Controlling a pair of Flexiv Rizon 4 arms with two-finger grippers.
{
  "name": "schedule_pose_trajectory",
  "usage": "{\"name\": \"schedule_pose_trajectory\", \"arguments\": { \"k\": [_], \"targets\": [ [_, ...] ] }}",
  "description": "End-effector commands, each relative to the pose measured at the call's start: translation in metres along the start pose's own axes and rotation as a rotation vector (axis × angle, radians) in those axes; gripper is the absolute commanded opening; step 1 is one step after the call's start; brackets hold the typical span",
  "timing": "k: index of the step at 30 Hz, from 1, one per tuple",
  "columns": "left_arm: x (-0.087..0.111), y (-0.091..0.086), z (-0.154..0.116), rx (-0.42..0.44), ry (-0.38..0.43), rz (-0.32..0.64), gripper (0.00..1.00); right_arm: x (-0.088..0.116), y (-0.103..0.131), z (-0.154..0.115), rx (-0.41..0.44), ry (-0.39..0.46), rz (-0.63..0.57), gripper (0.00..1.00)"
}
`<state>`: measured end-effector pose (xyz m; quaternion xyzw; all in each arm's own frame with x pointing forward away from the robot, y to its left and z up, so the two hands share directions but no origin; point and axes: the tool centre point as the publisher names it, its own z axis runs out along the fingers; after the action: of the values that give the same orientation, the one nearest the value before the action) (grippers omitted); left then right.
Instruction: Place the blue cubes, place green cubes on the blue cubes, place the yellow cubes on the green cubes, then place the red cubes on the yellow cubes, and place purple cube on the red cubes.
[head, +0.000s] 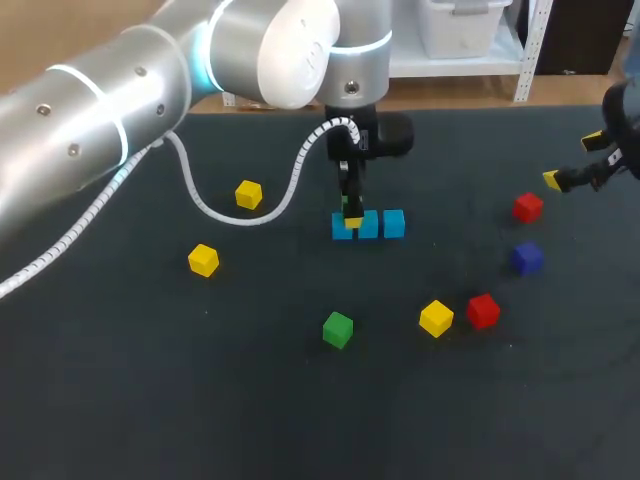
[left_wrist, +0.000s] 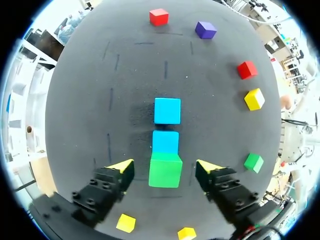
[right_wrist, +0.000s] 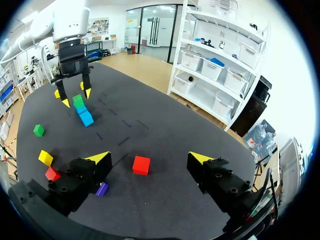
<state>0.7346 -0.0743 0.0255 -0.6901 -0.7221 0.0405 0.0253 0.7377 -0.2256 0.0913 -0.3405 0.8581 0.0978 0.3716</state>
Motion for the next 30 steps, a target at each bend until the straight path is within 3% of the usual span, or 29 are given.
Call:
{"name": "schedule_pose_trajectory", "arguments": {
  "k": [1,14,30],
  "targets": [
    [0.004,-0.001,-0.004,-0.014,-0.015,-0.023,1.00,0.000,0.000,0.001,0.004,0.001,0.000,1.00],
    [0.025,-0.025,-0.035,-0.087,-0.026,-0.125,1.00,0.000,0.000,0.001,0.004,0.001,0.000,1.00],
    [0.036,-0.063,-0.040,-0.101,0.010,-0.292,1.00,0.000,0.000,0.001,0.004,0.001,0.000,1.00]
  ]
}}
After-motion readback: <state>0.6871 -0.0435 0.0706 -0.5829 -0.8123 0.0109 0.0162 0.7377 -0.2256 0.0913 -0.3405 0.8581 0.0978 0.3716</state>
